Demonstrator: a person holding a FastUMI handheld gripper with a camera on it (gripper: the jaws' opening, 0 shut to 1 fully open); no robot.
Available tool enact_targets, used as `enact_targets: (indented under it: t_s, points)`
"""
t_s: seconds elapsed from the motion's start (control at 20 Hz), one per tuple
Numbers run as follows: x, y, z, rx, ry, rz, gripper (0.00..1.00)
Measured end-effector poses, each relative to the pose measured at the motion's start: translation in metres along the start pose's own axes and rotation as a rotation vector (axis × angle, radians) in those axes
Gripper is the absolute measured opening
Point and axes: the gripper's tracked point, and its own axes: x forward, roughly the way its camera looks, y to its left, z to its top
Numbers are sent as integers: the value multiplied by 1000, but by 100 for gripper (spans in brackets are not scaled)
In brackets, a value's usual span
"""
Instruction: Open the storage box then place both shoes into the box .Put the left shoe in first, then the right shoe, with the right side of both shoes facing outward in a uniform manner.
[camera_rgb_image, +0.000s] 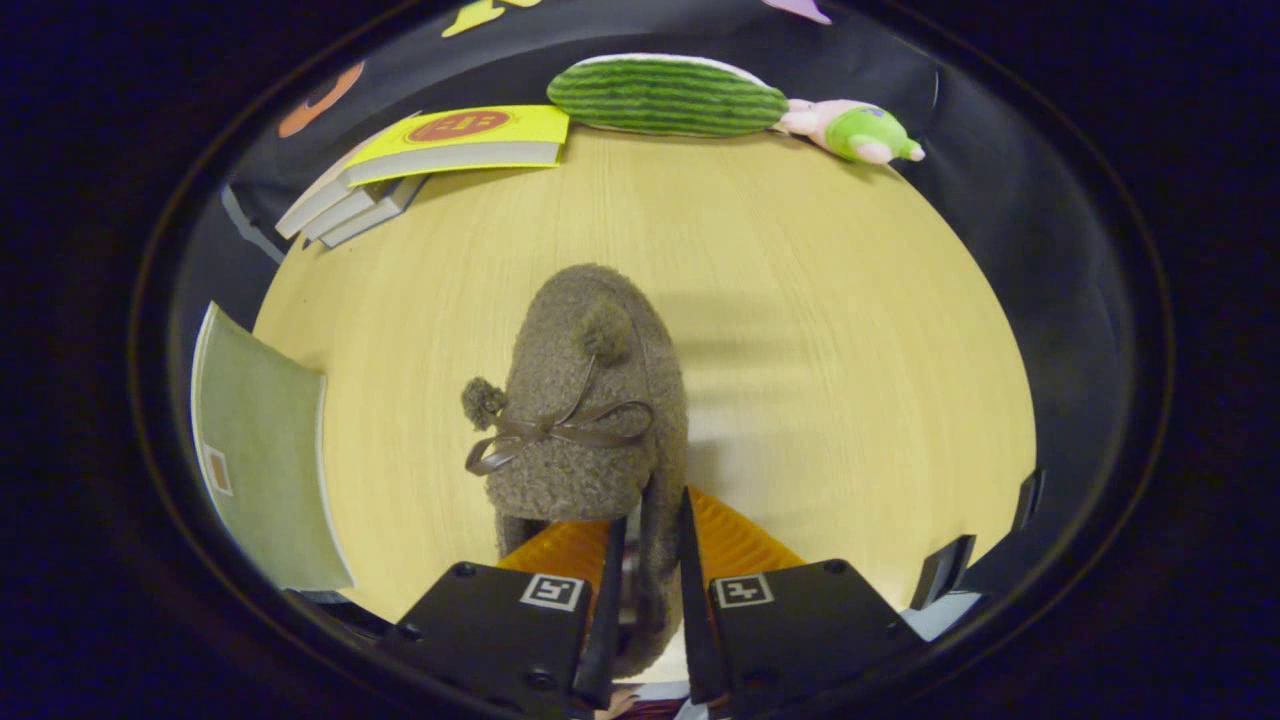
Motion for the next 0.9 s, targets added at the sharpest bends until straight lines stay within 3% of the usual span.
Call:
enact_targets:
  t_s: [0.05, 0.2, 0.25, 0.45, 0.9]
  points:
    - [-4, -4, -1, -13, 1, -5, 32]
    - [-16, -4, 2, 20, 1, 22, 10]
    - [-19, 0, 2, 50, 7, 45, 8]
    - [-48, 17, 1, 102, 27, 113, 7]
    - [-137, 69, 20, 122, -13, 176, 7]
